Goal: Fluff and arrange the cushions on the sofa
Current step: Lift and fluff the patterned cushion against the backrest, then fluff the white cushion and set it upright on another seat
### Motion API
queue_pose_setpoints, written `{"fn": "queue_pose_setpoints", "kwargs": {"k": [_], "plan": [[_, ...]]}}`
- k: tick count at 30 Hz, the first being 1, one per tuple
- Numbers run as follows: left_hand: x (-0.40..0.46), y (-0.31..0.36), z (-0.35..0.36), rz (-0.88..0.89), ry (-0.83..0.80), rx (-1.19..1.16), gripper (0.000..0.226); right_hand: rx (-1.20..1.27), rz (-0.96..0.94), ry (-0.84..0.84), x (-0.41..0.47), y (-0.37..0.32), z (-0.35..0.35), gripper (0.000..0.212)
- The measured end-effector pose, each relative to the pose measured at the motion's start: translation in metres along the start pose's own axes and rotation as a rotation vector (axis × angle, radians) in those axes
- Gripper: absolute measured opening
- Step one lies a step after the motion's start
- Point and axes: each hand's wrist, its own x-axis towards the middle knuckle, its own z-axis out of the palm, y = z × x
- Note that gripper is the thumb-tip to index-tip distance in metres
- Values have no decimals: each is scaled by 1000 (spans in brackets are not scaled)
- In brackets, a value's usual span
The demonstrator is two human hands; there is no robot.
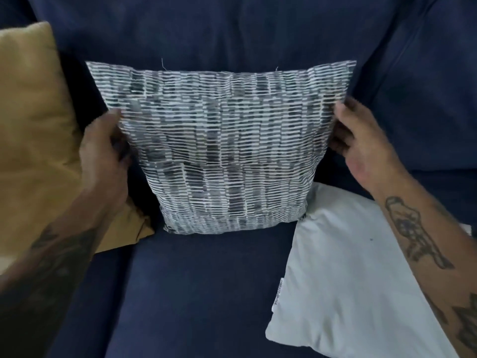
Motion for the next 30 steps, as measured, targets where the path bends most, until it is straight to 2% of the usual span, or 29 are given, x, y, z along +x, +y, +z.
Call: {"fn": "queue_pose_setpoints", "kwargs": {"k": [1,3,4,7,8,10,13,15,16,18,19,21,22,23,24,25,27,29,30], "plan": [[-4,-14,-11,-62,29,10,22,56,52,39,-6,12,-7,22],[-15,-53,-36,-162,38,154,48,80,211,97,-21,48,-20,43],[-25,-74,-46,-204,-23,278,57,-31,278,50,-30,69,-24,50],[-52,-120,-53,-230,-180,621,50,-462,372,-175,-57,116,-19,68],[-54,-126,-48,-226,-159,688,47,-540,381,-184,-59,121,-14,68],[-49,-128,-40,-221,-73,755,43,-543,364,-110,-53,125,-9,52],[-46,-117,-37,-242,71,714,46,-548,304,-9,-53,123,-24,43],[-72,-107,-29,-293,196,648,32,-674,208,159,-68,117,-54,41],[-92,-109,-22,-335,197,637,26,-742,167,273,-79,116,-76,42],[-135,-122,0,-442,44,638,20,-850,175,493,-101,109,-125,47],[-156,-132,17,-502,-72,627,18,-900,258,589,-112,107,-153,56],[-187,-155,57,-593,-307,684,27,-889,559,689,-126,103,-200,95],[-200,-165,80,-601,-410,733,38,-808,681,677,-131,104,-221,116],[-209,-173,103,-593,-481,762,52,-692,754,636,-134,107,-238,126],[-217,-181,124,-596,-516,774,67,-578,802,579,-136,107,-247,124],[-224,-187,143,-606,-515,770,86,-472,836,507,-137,109,-255,111],[-238,-193,173,-675,-446,742,106,-320,804,399,-134,110,-264,75],[-257,-188,192,-737,-365,689,108,-219,757,348,-134,109,-273,56],[-265,-182,198,-744,-340,651,101,-168,732,333,-135,106,-278,51]]}}
